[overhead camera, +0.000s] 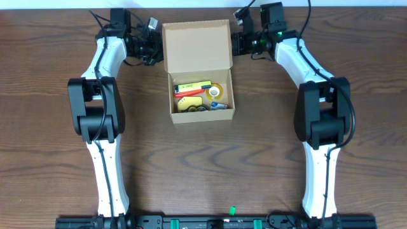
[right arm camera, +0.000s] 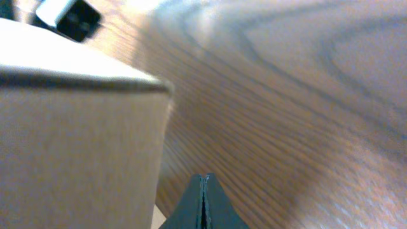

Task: Pack container
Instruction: 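Move both grippers to the box's back edge near the lid flap, then push the lid flap forward with both grippers to close the box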

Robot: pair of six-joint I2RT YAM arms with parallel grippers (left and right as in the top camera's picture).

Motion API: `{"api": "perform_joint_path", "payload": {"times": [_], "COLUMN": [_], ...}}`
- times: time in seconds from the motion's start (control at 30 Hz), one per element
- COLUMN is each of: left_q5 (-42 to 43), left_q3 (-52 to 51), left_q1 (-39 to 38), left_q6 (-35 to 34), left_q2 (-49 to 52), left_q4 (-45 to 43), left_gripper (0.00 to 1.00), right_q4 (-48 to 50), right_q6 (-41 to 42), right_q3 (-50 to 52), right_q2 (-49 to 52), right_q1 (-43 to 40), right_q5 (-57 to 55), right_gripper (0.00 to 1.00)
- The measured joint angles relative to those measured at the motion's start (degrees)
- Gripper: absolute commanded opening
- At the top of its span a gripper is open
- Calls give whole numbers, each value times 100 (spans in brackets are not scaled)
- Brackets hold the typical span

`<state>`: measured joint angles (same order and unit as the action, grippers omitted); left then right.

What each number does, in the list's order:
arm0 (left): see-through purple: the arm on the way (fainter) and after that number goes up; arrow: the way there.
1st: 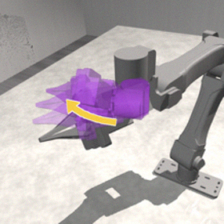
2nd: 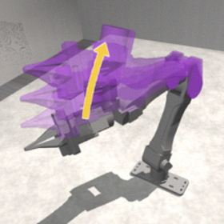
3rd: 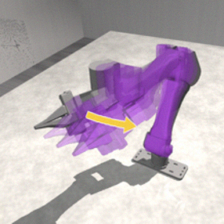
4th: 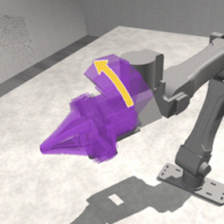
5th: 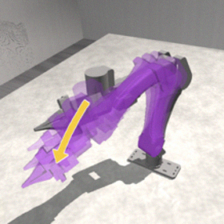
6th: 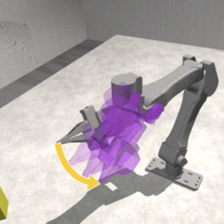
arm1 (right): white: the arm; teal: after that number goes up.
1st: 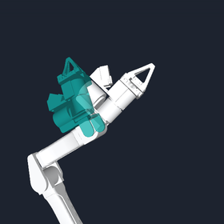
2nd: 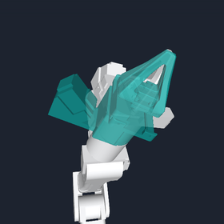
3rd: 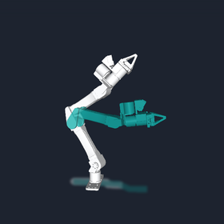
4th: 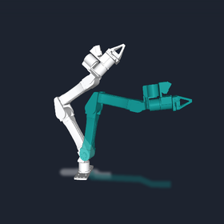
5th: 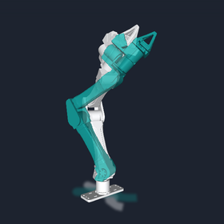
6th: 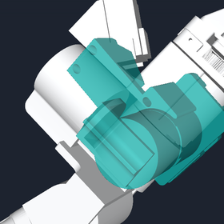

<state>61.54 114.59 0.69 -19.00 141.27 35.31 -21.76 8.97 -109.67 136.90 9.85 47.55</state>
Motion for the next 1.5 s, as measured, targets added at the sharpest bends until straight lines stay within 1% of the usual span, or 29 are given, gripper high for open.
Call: {"api": "perform_joint_path", "payload": {"times": [0.17, 0.37, 0.57, 0.83, 1.0, 1.1, 1.27, 1.37, 1.5], "left_q5": [-2, -22, -44, -46, -48, -111, -476, -654, -916], "left_q3": [0, 0, 0, 0, 0, 0, 0, 0, 0], "left_q1": [-15, -11, -11, -35, -68, -76, -81, -81, -81], "left_q6": [278, 549, 855, 1198, 1436, 1611, 1908, 2105, 2315], "left_q2": [-103, -603, -1163, -1405, -1467, -1539, -1631, -1635, -1635], "left_q4": [7, 0, -2, 68, 448, 684, 1226, 1521, 1832], "left_gripper": [6, 6, 6, 6, 6, 6, 6, 6, 6], "right_q4": [474, 800, 813, 726, 210, -402, -1541, -1923, -2109], "right_q6": [57, 151, 240, 262, 260, 210, -138, -372, -597], "right_q3": [0, 0, 2, 0, -2, -20, -15, -13, -13], "right_q2": [0, 0, 0, -201, -737, -872, -872, -872, -872], "right_q1": [-155, -234, -232, -232, -214, -140, 66, 98, 98], "right_q5": [835, 1554, 1836, 1867, 1864, 1759, 1215, 1027, 896], "right_gripper": [1, 1, 2, 2, 2, 2, 2, 2, 2]}}
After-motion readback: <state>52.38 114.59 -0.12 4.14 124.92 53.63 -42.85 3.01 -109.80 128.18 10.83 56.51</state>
